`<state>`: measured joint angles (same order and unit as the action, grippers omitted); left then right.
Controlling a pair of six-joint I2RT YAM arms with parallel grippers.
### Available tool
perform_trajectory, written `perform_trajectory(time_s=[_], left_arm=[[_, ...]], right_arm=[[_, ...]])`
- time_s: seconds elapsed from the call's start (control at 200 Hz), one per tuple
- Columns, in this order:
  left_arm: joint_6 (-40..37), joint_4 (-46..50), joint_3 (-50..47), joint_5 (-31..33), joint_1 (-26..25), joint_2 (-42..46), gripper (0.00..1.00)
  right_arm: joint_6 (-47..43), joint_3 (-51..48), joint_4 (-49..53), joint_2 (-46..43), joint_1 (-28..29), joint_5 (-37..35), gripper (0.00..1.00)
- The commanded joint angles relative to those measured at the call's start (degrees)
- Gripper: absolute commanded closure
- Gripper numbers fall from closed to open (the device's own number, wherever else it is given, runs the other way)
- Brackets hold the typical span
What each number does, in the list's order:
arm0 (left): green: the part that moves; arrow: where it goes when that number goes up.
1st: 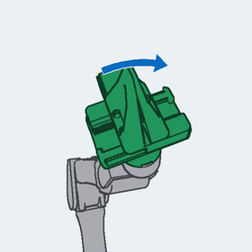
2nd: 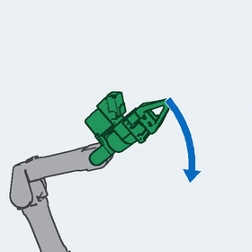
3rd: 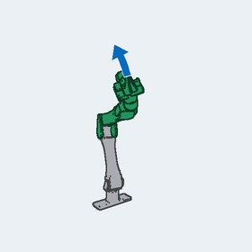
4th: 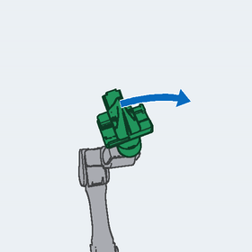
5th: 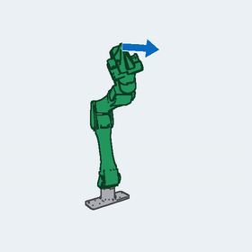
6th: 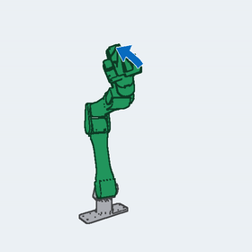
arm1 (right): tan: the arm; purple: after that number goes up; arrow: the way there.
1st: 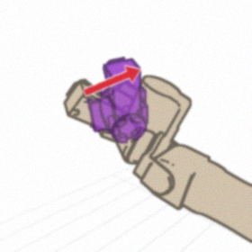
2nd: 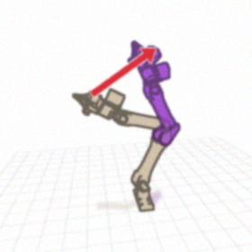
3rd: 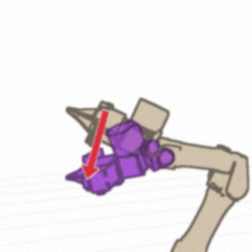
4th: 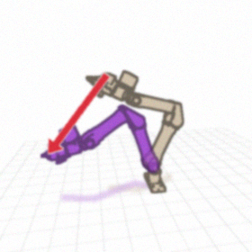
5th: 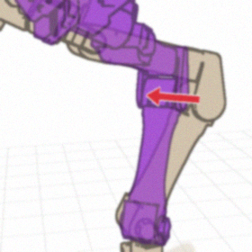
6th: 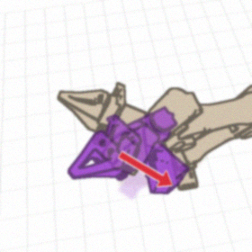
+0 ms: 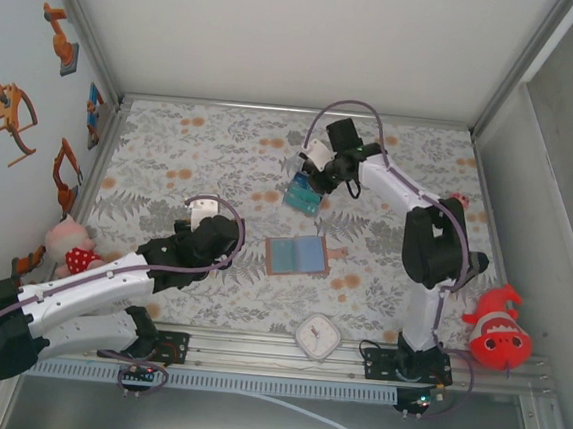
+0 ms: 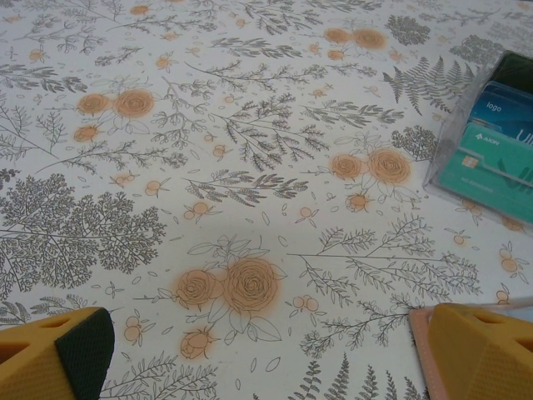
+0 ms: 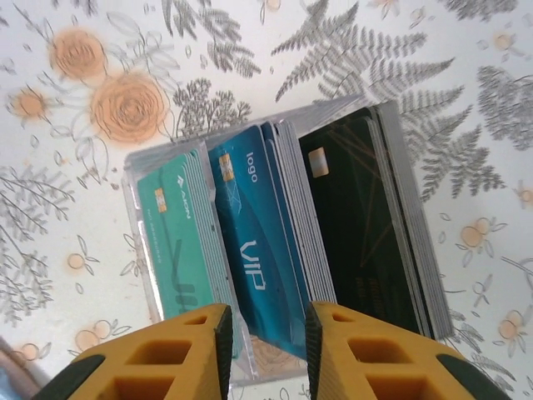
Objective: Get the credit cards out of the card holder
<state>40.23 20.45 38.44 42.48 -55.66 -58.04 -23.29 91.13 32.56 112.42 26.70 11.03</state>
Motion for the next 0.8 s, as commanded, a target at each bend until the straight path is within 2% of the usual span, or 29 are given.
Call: perform_trajectory(time_s=[0.0,0.2,0.431,0.791], left_arm=[[0.3,0.8,-0.1,1.6,0.5,0.3,0.03],[2.9,1.8,-0.7,4.2,0.6,1.3,0.03],[8.4,4.9,-2.4,9.2,0.8,4.4,0.03],[16.9,11.9,-9.1,13.7,0.9,19.0,0.03]], right_arm=[[5.1,-2.6,-2.7,-6.0,-0.3,1.0,0.71],[15.1,-10.9,-7.9,-14.0,0.3,2.1,0.71],[24.3,-20.7,-10.1,-24.2,4.0,-2.8,0.7],[35.3,-32.4,-9.1,-34.2,11.4,-7.3,0.66]])
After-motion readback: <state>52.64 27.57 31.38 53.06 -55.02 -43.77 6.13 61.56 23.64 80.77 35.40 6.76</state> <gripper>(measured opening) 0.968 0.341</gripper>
